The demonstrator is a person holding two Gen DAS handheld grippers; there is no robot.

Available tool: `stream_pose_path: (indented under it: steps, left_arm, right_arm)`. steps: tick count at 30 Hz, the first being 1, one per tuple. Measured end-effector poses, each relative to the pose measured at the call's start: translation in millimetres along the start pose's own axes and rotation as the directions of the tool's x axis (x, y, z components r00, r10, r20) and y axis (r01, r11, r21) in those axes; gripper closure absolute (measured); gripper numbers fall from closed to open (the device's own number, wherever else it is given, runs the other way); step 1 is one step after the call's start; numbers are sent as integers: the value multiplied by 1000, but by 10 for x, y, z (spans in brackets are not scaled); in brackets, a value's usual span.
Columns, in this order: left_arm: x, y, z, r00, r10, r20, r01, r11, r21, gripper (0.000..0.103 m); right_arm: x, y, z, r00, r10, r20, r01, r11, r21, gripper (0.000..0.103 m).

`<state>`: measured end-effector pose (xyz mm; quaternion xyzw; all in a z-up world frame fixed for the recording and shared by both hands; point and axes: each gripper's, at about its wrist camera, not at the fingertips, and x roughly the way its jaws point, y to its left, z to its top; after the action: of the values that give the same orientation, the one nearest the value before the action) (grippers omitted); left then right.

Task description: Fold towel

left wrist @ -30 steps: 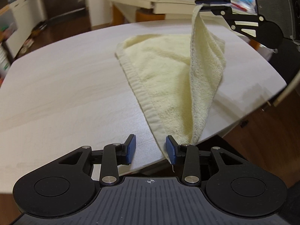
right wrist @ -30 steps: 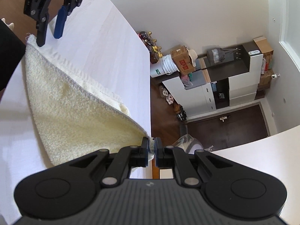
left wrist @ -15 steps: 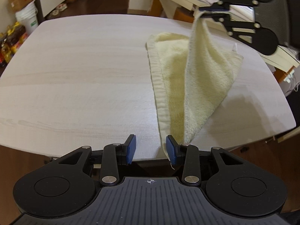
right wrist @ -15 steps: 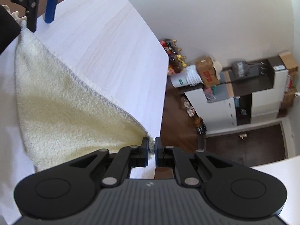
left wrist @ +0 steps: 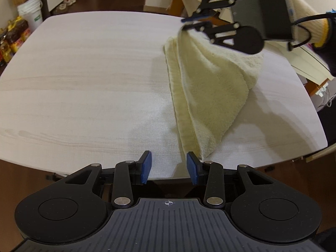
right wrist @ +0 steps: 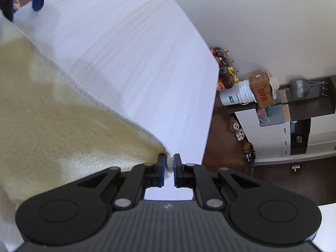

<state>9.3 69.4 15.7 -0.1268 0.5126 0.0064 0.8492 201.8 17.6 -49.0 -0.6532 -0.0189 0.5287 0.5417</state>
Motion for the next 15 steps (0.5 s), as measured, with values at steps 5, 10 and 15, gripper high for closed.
stream_pose_path:
  steps: [5,10,15]
  left_arm:
    - [29,23,13,1000,-10,5,10,1000,6,61]
    - [31,45,-8,1000,-19,15,19,1000,12,61]
    - [85,87,-15,999,-36,31,35,999,33,60]
  right_arm:
    - [159,84,-20,1000,15,-2,-15,999,38,85]
    - [84,30,-69,999,-36,12,34,991,128,78]
    - [-320,3,-125,994,-114,-2,111,965,239,64]
